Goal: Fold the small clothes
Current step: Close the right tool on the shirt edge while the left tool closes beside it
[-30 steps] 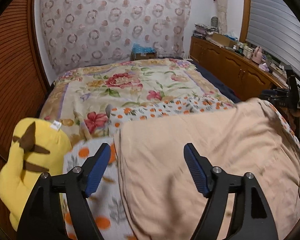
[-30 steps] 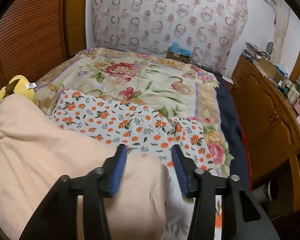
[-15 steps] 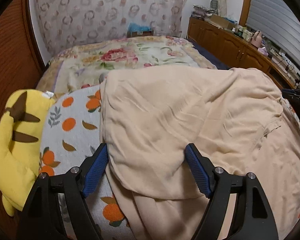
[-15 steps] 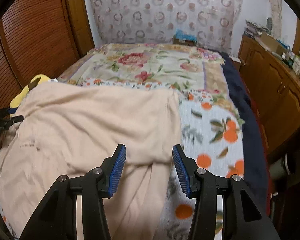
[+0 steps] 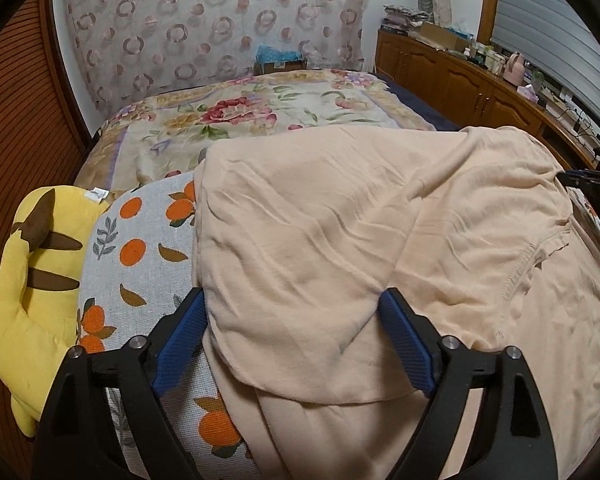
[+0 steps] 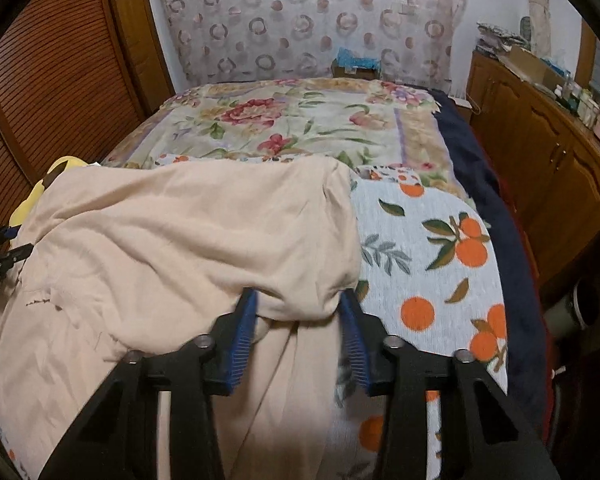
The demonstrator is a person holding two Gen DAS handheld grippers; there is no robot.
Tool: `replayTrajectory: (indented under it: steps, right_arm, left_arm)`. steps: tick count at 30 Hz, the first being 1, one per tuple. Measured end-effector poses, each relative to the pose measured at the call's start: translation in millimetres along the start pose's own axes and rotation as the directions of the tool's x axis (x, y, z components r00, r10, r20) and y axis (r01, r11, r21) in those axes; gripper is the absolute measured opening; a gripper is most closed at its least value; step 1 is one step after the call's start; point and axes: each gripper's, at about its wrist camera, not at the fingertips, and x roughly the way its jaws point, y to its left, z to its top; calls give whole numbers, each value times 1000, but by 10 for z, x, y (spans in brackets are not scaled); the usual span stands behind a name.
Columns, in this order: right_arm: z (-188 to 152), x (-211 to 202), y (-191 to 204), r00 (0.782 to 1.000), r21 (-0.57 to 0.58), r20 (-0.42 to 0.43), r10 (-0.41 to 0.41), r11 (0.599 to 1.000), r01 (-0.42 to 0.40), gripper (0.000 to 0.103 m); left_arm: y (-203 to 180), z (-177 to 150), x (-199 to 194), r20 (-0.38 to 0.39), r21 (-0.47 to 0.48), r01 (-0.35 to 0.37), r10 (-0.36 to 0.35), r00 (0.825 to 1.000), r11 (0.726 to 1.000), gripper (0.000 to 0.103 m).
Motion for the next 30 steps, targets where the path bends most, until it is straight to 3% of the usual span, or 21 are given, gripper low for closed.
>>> replayTrajectory:
  steps: [4,10,19,24,28,30]
  right_arm:
    - [-54,128,60,998,-18,58,2,1000,-1,12]
    - [-87,112,127,991,-59,132,20,998,-12,10]
    - [-178,376,170,999,-84,49,-11,996,16,10]
    - [-115,408,206,998,-94,49,-31,995,36,10]
    - [-94,415,275,997,-113,50,-51,992,56,10]
    - [-90,423,275,998,-112,50,-48,992,53,10]
  left_arm:
    - [21,-5,13,-1,-2,1,-1,1000,1000,90]
    - [10,-2,8,-1,-2,1,-1,1000,1000,90]
    - [17,-15,15,-1,0,-2,2,1000,1000,90]
    - [15,-16,-10,-11,20,18,-18,1000,1000,89]
    - [102,-39,-185,33,-16,42,-41,999,999,79]
    - [124,-51,-249,42,-25,45,-44,998,999,53]
